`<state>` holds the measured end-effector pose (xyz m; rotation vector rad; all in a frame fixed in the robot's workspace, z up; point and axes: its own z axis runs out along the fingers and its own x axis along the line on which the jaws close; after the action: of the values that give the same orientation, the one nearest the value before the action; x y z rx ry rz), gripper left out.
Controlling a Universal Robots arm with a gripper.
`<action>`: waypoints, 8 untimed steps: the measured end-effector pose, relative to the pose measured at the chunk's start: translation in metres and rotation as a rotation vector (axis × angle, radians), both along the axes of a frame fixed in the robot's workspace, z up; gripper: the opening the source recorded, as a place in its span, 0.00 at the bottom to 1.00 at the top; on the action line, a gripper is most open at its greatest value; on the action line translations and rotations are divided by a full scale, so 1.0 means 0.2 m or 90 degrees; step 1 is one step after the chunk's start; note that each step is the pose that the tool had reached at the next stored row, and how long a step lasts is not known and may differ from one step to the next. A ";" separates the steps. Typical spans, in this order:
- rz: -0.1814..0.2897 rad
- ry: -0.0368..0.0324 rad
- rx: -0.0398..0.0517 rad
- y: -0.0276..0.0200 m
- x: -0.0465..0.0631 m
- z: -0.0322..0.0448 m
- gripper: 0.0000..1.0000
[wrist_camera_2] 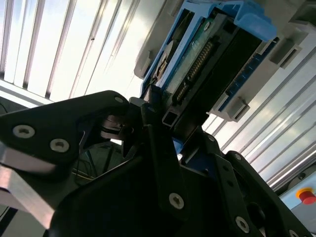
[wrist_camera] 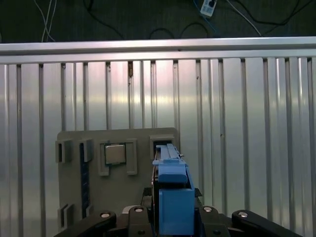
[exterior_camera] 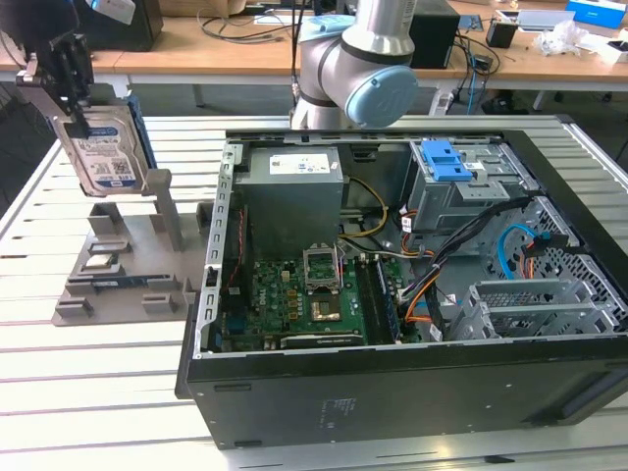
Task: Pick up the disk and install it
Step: 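Pick up the disk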
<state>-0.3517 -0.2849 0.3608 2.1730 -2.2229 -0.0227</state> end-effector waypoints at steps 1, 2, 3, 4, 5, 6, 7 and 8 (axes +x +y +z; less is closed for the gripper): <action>0.000 0.0000 0.0000 0.001 0.00 0.010 0.36; 0.000 0.0001 -0.0001 0.001 0.00 0.018 0.36; 0.000 0.0000 0.0000 0.002 0.00 0.029 0.36; 0.000 0.0000 0.0000 0.003 0.00 0.037 0.36; 0.000 0.0001 -0.0001 0.005 0.00 0.054 0.36; 0.000 0.0000 -0.0002 0.007 0.00 0.072 0.36; 0.000 0.0001 -0.0002 0.008 0.00 0.080 0.36; 0.000 0.0000 -0.0002 0.009 0.00 0.087 0.36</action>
<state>-0.3516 -0.2832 0.3782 2.1728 -2.2227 -0.0223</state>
